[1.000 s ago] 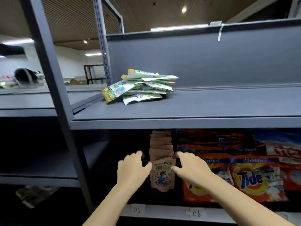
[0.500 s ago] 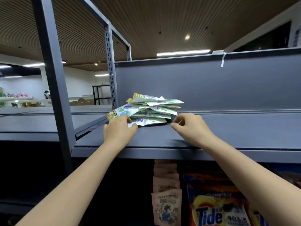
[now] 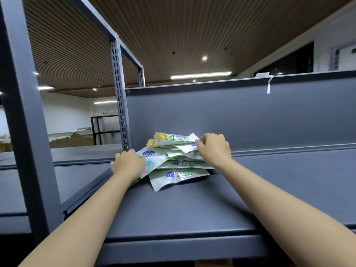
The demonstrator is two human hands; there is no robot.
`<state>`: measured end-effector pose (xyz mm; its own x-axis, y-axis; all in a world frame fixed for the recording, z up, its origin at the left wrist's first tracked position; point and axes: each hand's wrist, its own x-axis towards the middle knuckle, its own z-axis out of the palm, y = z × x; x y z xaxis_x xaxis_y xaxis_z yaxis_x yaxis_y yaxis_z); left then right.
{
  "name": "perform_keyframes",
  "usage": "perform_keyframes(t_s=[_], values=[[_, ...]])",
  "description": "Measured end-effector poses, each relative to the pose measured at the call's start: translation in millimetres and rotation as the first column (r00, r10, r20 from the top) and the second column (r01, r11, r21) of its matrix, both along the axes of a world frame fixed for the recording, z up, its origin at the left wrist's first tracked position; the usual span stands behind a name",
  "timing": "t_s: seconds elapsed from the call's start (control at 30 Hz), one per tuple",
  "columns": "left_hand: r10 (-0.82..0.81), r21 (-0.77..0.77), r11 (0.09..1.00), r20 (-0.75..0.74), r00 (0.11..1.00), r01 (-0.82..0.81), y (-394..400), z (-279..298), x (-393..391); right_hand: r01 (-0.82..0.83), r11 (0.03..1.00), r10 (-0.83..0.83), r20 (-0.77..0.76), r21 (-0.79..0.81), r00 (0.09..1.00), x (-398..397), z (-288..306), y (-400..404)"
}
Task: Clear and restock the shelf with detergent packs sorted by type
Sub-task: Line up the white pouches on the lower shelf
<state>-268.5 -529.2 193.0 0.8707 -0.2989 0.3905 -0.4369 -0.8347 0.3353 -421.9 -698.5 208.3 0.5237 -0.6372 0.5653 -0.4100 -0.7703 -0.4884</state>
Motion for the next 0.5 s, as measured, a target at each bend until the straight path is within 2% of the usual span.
perform_keyframes(t_s=[0.1,0.17,0.3,0.4,0.5], values=[[0.000,-0.019,1.000,-0.116,0.993,-0.002,-5.4,-1.2,22.3,0.073,0.979,-0.066,-0.046,0.190,0.997,20.5,5.8,-1.5],[-0.027,-0.048,0.999,-0.199,0.980,0.018,-10.1,-3.0,33.3,0.107,0.933,-0.108,-0.016,0.342,0.994,30.7,9.3,-3.0],[-0.002,-0.054,0.999,-0.176,0.984,-0.008,-14.0,-3.8,39.1,0.116,0.804,-0.219,0.109,0.583,0.970,43.4,11.4,-6.2],[0.036,-0.041,0.998,-0.129,0.991,-0.042,-10.7,1.5,35.0,0.129,0.791,-0.285,0.173,0.598,0.943,44.5,16.8,-6.6],[0.009,-0.084,0.996,-0.205,0.979,-0.027,-9.9,2.2,36.1,0.011,0.879,-0.220,0.386,0.476,0.896,36.9,26.5,-4.0]])
